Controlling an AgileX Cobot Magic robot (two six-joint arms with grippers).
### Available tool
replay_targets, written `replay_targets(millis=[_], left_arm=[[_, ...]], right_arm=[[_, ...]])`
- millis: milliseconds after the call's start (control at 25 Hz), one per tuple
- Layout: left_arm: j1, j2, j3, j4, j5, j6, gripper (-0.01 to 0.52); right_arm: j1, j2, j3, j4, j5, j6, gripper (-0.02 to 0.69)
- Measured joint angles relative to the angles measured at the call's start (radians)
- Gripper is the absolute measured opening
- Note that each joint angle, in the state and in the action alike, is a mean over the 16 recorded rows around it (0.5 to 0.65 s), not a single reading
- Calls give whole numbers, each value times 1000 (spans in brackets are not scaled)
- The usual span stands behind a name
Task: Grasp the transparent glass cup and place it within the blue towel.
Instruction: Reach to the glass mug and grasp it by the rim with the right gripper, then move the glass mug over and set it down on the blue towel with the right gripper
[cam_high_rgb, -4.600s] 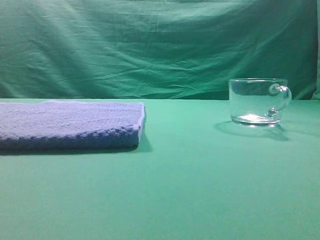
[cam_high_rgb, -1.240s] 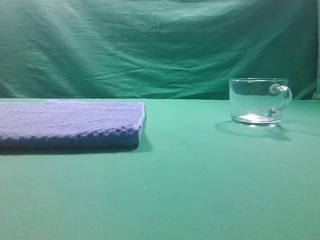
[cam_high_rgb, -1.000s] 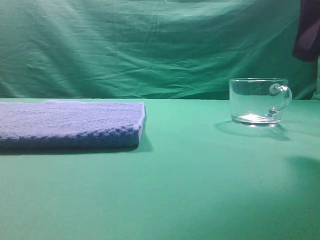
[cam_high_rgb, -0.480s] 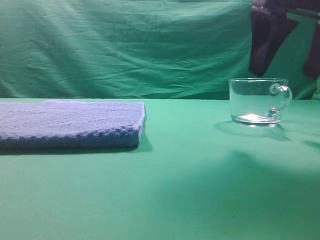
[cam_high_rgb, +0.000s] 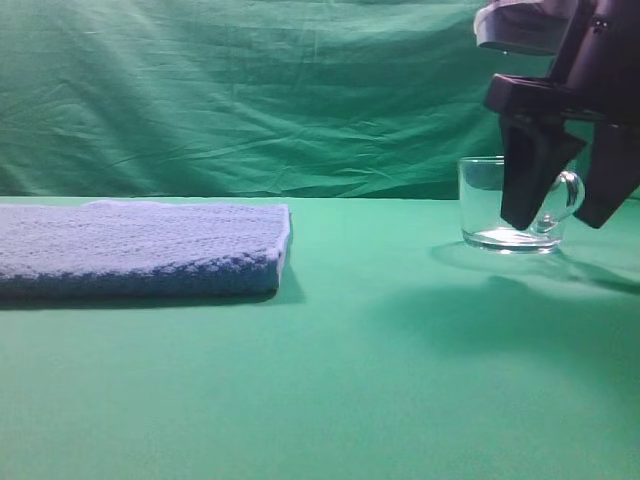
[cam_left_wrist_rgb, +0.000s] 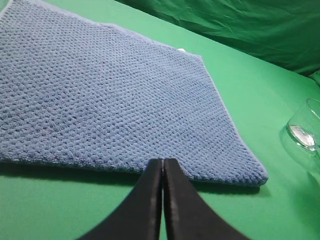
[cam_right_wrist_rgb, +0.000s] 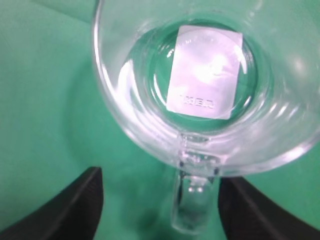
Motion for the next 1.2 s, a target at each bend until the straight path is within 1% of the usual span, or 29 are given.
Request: replay_targets(millis=[120,240,480,720,960,1200], left_arm=[[0,0,0,0,0,0,0],[0,0,0,0,0,0,0],[0,0,0,0,0,0,0],[0,0,0,0,0,0,0],[0,0,0,0,0,0,0],[0,0,0,0,0,0,0]], right_arm=[[1,2,-34,-2,23,0,139],[2,4,-90,-5,63,-1,111],[30,7,-261,-6,164,-6,109],[123,22,-455,-7,223,-16,109],[268,93,-602,-5,203,-26,109],[390,229,-697,-2,128,-33,109]])
